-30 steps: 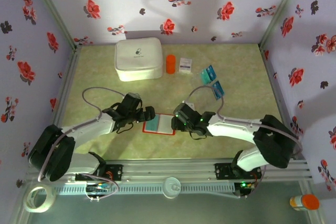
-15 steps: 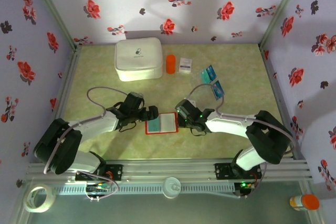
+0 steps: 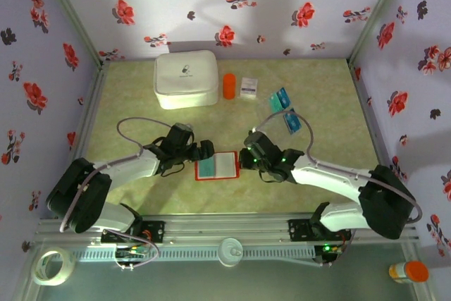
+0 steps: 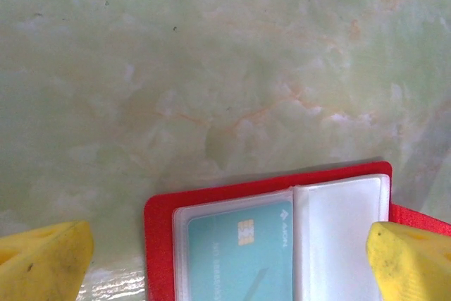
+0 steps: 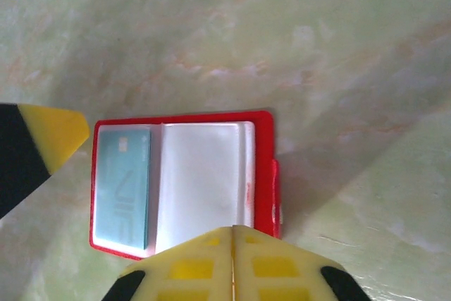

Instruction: Put the credit cards into the card holder

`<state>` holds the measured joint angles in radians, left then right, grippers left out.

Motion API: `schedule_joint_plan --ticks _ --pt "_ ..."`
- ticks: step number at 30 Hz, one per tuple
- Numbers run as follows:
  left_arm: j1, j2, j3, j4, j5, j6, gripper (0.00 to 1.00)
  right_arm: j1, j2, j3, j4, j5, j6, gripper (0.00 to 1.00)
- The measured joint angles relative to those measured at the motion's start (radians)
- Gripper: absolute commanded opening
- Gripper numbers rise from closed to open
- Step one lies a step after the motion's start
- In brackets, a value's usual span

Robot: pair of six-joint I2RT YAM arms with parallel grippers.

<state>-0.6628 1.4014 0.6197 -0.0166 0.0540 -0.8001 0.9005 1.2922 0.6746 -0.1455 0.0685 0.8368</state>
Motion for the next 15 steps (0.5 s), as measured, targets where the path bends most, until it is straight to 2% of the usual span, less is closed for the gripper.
schedule_joint_plan --ticks 10,15 --pt "0.000 0.000 -0.002 0.018 0.003 -0.029 1.00 0.043 0.209 0.023 0.100 -0.032 0.012 0.00" --pt "0.000 0.000 -0.008 0.025 0.003 -0.034 1.00 0.043 0.246 0.004 0.160 -0.031 0.029 0.00"
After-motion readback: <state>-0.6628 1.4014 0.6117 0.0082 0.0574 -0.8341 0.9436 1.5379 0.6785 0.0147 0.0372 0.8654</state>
